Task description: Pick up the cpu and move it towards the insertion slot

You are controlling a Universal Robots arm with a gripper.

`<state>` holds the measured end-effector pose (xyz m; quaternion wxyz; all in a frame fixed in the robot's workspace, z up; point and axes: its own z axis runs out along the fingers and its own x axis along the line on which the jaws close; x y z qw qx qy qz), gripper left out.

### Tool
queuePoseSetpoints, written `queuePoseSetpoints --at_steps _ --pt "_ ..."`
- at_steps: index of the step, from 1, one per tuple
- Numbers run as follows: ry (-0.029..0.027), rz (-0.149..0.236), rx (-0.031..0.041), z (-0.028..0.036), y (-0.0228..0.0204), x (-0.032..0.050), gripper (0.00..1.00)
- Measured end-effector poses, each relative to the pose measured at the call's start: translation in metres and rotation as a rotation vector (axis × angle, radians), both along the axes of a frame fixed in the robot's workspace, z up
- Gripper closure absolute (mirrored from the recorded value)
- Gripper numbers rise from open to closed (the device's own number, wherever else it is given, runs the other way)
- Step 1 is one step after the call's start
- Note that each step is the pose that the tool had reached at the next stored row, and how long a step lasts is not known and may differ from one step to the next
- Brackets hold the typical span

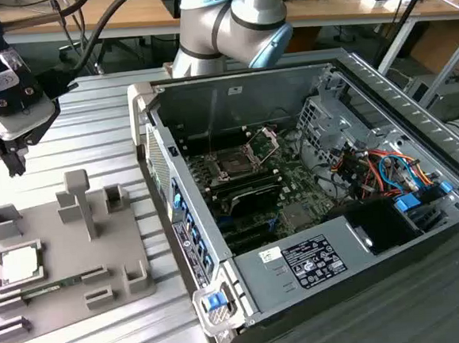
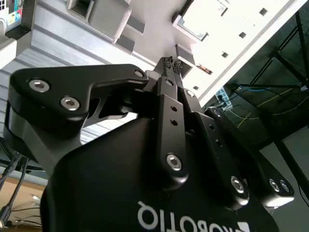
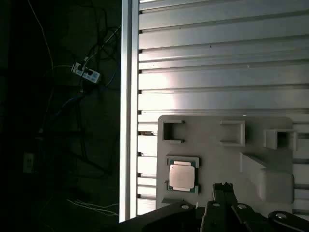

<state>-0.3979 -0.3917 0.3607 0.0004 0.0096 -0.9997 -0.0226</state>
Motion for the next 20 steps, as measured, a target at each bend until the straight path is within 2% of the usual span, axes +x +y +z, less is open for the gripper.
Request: queuePoseSetpoints --at_steps 13,20 --pt "0.0000 0.000 -0.0002 -0.0001 0.0000 -0.0030 0.89" --pt "0.0002 0.000 -0.0003 -0.0030 0.0000 -0.0046 0.89"
